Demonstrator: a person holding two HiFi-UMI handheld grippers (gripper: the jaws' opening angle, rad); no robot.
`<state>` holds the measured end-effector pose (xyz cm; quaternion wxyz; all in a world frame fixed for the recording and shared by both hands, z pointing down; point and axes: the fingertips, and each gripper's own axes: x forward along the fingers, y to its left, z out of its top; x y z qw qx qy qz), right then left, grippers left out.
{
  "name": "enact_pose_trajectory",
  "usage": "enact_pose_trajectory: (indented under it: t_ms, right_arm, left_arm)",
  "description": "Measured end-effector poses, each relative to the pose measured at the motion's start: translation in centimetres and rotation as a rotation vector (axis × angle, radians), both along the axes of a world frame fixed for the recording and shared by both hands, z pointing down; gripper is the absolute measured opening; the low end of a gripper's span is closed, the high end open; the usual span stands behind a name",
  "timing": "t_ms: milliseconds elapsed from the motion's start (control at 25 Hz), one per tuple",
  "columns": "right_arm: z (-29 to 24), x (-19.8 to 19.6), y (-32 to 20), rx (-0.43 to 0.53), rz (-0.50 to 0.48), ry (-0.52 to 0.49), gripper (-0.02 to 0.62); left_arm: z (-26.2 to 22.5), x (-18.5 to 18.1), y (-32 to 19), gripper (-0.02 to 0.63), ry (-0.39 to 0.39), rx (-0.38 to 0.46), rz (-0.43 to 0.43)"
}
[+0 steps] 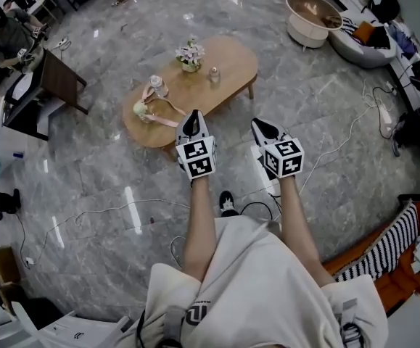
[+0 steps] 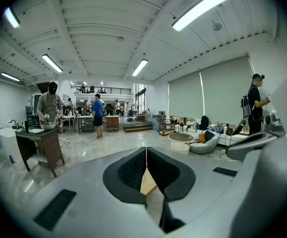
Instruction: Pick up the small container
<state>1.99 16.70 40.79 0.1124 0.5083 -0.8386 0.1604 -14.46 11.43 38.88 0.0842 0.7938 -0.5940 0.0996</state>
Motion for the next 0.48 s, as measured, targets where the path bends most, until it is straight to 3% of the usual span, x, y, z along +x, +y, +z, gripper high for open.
enact_pose_trajectory:
  t_ms: [480]
  right_arm:
    - [0.7, -1.3, -5.3, 0.001, 0.116, 0.004, 0.071]
  left_arm:
    - [1.4, -1.5, -5.5, 0.009, 0.05, -0.023, 0.073]
